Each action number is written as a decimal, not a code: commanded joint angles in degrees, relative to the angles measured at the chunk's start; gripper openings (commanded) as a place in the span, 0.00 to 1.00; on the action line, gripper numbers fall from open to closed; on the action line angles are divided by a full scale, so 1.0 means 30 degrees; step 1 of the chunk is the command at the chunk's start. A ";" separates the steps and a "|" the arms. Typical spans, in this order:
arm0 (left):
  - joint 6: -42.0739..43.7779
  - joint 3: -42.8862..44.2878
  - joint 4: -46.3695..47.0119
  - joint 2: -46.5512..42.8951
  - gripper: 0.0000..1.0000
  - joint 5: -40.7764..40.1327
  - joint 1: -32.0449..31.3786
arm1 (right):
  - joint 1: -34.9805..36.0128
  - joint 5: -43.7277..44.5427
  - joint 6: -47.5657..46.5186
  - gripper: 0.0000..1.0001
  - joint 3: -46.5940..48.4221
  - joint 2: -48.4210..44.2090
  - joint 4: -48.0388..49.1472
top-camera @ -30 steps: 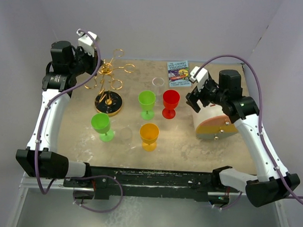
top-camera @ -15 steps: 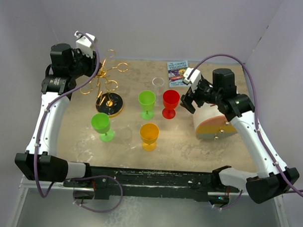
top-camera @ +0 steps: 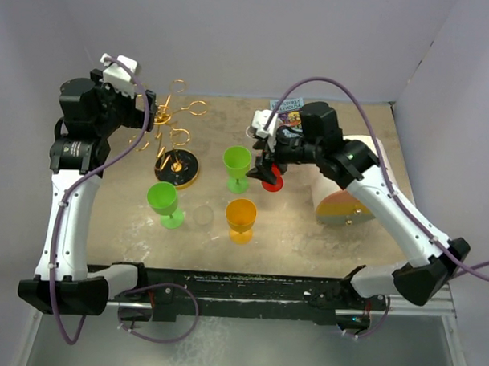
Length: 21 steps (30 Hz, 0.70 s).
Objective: Place the wine glass upside down on the wine glass rack
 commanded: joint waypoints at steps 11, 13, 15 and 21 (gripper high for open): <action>-0.0245 -0.0046 0.0026 -0.1458 0.99 -0.1742 0.2706 | 0.7691 0.4611 0.3629 0.66 0.4795 0.5183 -0.1532; -0.0199 -0.0228 0.0221 -0.1626 0.99 -0.1782 0.2953 | 0.8229 0.5351 0.3636 0.65 0.5172 0.5884 -0.2146; -0.0159 -0.0411 0.0334 -0.1750 0.99 -0.1818 0.3105 | 0.8704 0.6143 0.3667 0.64 0.5410 0.6385 -0.2567; -0.0131 -0.0493 0.0458 -0.1767 0.99 -0.1548 0.3160 | 0.9375 0.8133 0.3721 0.60 0.6280 0.7684 -0.3563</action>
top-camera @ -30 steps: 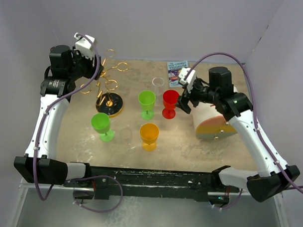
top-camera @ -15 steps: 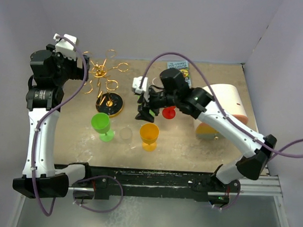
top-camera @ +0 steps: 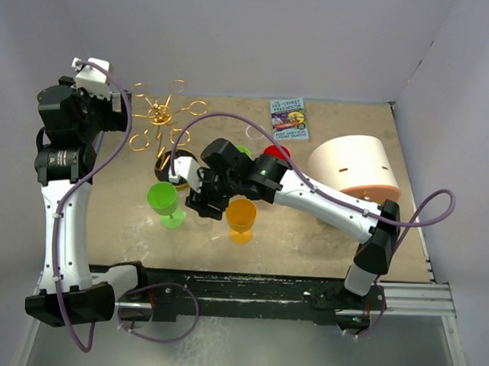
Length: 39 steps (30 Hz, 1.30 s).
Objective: Place the wine glass upside down on the wine glass rack
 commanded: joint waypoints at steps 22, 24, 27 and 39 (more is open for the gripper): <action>0.0358 -0.0227 0.1071 -0.0384 0.99 0.0730 0.0129 | 0.0438 0.0279 0.0097 0.10 0.3102 0.2109 -0.3807; 0.0343 -0.0235 0.0972 -0.0550 0.99 0.0986 0.0127 | 0.0436 0.0548 -0.0245 0.05 0.3662 0.1933 -0.4108; 0.0050 -0.0155 0.0704 -0.0815 0.99 0.1864 0.0129 | 0.0412 0.0484 -0.0723 0.00 0.4873 0.1535 -0.4738; -0.1239 -0.0067 0.0449 -0.1838 0.99 0.5569 0.0188 | -0.0970 0.1098 -0.1793 0.00 0.8385 -0.2164 -0.5747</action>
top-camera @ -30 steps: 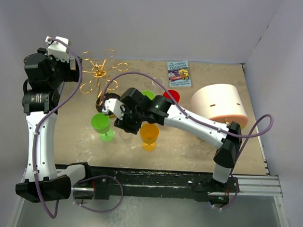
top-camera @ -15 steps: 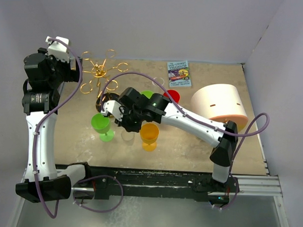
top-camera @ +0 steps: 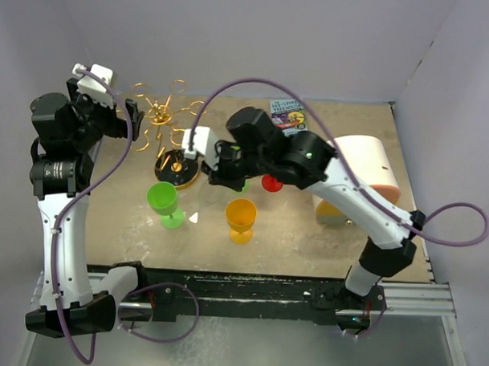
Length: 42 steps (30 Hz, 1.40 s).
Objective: Place the wine glass upside down on the wine glass rack
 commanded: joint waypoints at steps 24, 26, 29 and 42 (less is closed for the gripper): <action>-0.9270 0.1065 0.4375 0.1986 0.95 1.0957 -0.1415 | -0.2802 0.6475 0.0088 0.00 0.5568 -0.2924 0.6759; -1.0010 0.0840 0.5149 0.1973 0.92 1.1312 -0.1507 | -0.2802 0.6416 0.0203 0.00 0.5889 -0.2712 0.6728; -1.1077 0.0733 0.6244 0.2326 0.85 1.1695 -0.1771 | -0.2802 0.5540 0.0577 0.00 0.6485 -0.2353 0.6419; -1.3541 0.0324 0.8388 0.3501 0.63 1.2086 -0.2016 | -0.2816 0.3771 0.0906 0.00 0.6143 -0.2630 0.6127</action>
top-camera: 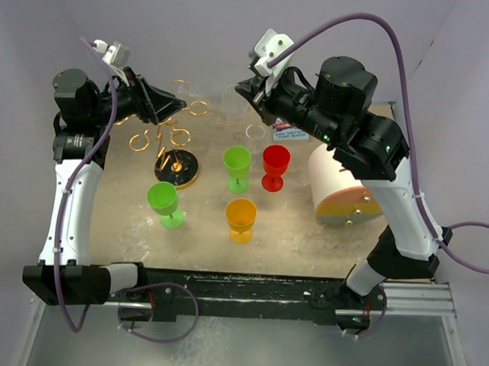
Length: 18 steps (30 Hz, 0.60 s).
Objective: Place the wine glass upside down on the wine glass rack
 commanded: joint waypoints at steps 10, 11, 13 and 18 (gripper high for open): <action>-0.2420 -0.0694 0.3278 0.0304 0.37 0.2227 -0.0358 | 0.0025 -0.1277 0.0114 0.00 0.0206 -0.1124 0.0775; -0.2496 -0.0728 0.3362 0.0333 0.33 0.2297 -0.0377 | 0.0025 -0.1300 0.0082 0.00 0.0164 -0.1175 0.0740; -0.2540 -0.0695 0.3441 0.0411 0.26 0.2367 -0.0371 | 0.0025 -0.1304 0.0014 0.00 0.0021 -0.1257 0.0755; -0.2712 -0.0740 0.3922 0.0454 0.08 0.2692 -0.0371 | 0.0025 -0.1488 -0.0046 0.00 -0.0629 -0.1445 0.0874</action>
